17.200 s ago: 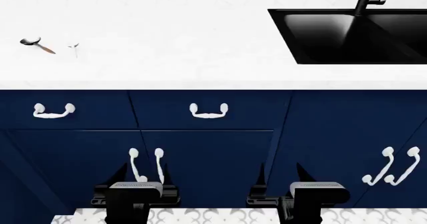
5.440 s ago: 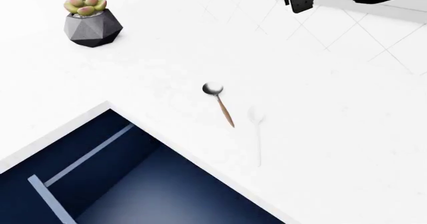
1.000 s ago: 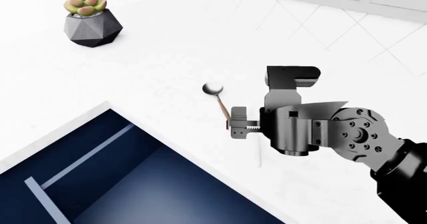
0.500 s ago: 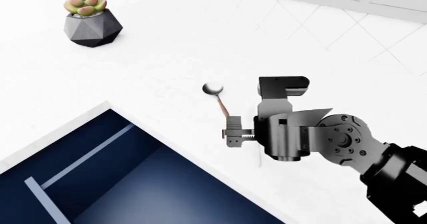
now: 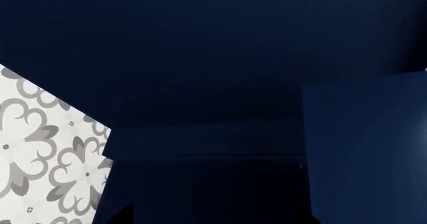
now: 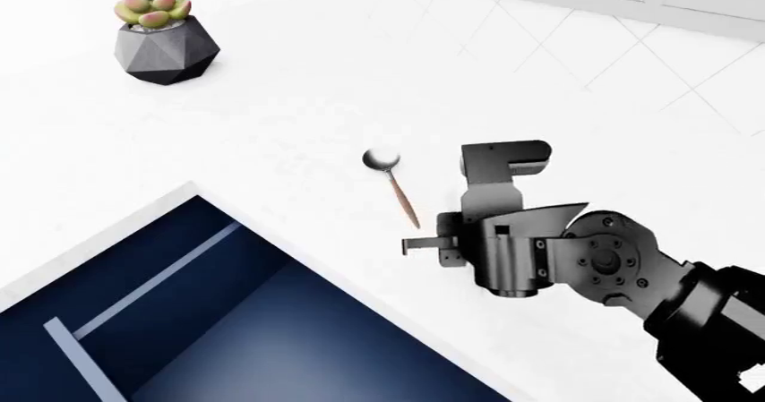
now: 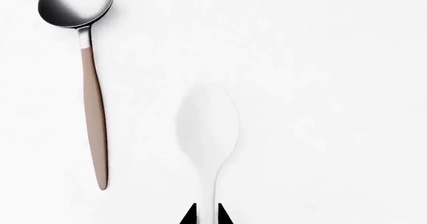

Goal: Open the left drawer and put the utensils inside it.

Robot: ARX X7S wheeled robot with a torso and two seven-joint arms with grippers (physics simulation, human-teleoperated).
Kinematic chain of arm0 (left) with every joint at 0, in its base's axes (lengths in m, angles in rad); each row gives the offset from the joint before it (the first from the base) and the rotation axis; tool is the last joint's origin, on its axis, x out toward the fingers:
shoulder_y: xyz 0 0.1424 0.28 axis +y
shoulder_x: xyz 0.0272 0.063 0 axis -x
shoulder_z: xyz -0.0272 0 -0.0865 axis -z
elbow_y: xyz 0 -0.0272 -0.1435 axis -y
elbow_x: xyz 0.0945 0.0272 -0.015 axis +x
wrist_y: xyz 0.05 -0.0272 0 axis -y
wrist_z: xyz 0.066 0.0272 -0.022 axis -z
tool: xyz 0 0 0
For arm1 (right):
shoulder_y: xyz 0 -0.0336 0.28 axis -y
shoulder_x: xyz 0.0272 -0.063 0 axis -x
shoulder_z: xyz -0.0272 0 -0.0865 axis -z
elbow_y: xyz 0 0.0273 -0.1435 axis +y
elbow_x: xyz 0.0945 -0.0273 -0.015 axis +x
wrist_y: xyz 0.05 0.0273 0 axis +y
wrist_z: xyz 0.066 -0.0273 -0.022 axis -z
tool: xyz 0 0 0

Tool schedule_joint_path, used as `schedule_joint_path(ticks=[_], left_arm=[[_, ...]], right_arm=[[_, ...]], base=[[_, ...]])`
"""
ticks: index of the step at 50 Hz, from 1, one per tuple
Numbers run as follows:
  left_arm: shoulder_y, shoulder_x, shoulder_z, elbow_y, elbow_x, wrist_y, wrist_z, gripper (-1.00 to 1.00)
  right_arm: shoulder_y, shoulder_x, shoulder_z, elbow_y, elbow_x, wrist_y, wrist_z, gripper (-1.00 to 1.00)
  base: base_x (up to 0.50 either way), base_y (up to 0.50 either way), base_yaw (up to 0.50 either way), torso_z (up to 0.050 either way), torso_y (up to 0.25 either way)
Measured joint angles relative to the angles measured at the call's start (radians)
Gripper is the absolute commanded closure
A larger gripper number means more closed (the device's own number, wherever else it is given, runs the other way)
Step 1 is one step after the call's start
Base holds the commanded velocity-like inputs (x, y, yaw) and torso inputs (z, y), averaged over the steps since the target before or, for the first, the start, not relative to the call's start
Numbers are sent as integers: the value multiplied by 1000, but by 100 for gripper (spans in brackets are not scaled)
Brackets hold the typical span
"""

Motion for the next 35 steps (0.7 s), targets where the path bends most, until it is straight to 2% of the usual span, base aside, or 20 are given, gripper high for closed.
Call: schedule_joint_path(ticks=[16,35], left_arm=[[0,2,7,0,-1,3,1,-100],[0,3,8,0,-2,5,-1,-100]], right_arm=[[41,36,1,-79,-11,15,46,100],[193,144,58,-462,184,96,233,100]], base=[[0,0,0,0,0],[0,0,0,0,0]])
